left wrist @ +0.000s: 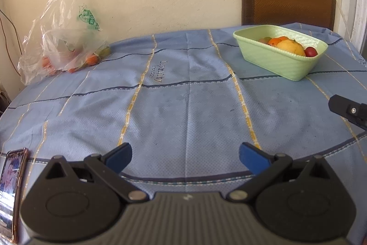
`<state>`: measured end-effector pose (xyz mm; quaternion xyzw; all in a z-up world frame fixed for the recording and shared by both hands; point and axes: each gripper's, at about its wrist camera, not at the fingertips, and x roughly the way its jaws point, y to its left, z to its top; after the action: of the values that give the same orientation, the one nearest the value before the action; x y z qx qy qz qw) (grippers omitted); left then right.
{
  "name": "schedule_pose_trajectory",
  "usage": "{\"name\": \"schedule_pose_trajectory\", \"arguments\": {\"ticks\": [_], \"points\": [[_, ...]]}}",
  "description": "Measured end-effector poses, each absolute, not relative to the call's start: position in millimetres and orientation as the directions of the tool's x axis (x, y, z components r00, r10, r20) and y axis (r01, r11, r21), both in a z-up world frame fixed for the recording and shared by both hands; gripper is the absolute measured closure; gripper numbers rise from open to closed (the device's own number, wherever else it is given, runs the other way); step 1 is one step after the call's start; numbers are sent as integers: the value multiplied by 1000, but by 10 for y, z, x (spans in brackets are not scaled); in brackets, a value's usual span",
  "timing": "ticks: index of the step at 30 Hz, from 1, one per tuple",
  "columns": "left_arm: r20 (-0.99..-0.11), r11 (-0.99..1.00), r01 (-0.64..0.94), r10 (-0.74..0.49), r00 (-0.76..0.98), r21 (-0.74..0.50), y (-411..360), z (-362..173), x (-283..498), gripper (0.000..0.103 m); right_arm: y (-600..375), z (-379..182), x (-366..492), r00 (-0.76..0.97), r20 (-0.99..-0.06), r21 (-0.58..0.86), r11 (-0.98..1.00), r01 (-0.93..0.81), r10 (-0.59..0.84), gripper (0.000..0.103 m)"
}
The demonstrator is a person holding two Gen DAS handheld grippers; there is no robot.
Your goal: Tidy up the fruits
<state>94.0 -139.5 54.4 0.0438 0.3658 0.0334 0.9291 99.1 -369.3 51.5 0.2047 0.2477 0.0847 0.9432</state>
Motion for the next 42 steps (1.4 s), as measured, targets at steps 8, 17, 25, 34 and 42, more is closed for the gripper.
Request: {"name": "schedule_pose_trajectory", "arguments": {"ticks": [8, 17, 25, 34, 42], "points": [[-654, 995, -22, 82, 752, 99, -1406, 589, 906, 0, -3694, 514, 991, 863, -432, 428, 902, -58, 261, 41], [-653, 995, -24, 83, 753, 98, -1397, 592, 906, 0, -3693, 513, 993, 863, -432, 428, 902, -58, 261, 41], [-644, 994, -34, 91, 760, 100, -1392, 588, 896, 0, -3692, 513, 994, 863, -433, 427, 902, -59, 261, 41], [-641, 992, -42, 108, 760, 117, -1408, 585, 902, 0, -3683, 514, 993, 862, -435, 425, 903, -61, 262, 41], [-643, 992, -36, 105, 759, 119, -1407, 591, 911, 0, -3680, 516, 990, 862, -434, 425, 903, -59, 261, 41]]}}
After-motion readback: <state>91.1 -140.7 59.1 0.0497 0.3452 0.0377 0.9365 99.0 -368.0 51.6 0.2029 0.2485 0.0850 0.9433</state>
